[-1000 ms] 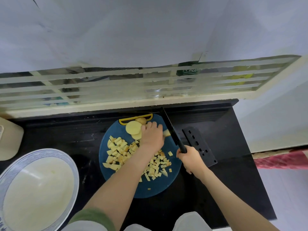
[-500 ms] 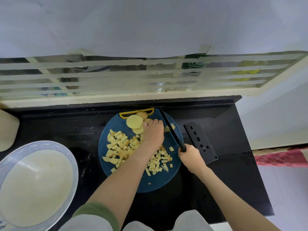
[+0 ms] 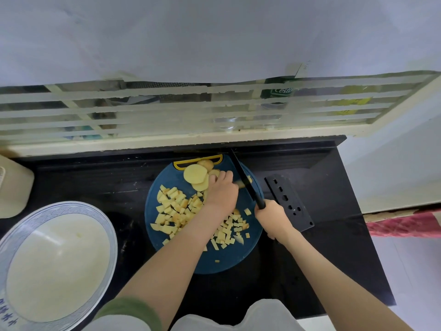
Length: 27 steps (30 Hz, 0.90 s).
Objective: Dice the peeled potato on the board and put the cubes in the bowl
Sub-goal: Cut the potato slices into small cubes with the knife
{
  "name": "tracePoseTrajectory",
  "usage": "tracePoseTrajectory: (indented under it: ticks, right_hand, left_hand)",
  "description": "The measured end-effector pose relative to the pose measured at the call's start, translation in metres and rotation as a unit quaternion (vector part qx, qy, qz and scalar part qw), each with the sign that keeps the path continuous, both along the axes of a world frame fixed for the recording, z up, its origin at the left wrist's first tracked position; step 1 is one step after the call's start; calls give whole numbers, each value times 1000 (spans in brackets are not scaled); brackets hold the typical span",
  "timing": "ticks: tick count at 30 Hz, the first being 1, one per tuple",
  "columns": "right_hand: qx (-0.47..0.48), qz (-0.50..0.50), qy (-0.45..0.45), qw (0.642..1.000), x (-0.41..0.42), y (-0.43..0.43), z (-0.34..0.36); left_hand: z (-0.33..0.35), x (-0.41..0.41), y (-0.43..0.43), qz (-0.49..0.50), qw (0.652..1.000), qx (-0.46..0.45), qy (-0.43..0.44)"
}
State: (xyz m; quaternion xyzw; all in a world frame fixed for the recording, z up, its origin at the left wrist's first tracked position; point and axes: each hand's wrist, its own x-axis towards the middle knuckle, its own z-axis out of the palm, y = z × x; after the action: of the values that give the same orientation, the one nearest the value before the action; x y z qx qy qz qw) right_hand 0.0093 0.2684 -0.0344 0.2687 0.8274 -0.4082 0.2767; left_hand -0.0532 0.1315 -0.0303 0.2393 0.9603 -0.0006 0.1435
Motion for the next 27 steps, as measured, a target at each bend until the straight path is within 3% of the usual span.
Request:
tracePoseTrajectory:
  ticks: [15, 22, 27]
  right_hand:
    - [63, 65, -19, 996, 17, 4, 2]
    - [19, 3, 6, 1000, 8, -18, 1]
    - [27, -14, 33, 999, 24, 0, 12]
  left_hand:
    - [0, 11, -14, 27, 999, -15, -17]
    - [2, 10, -11, 27, 999, -24, -24]
    - [-1, 12, -17, 11, 999, 21, -32]
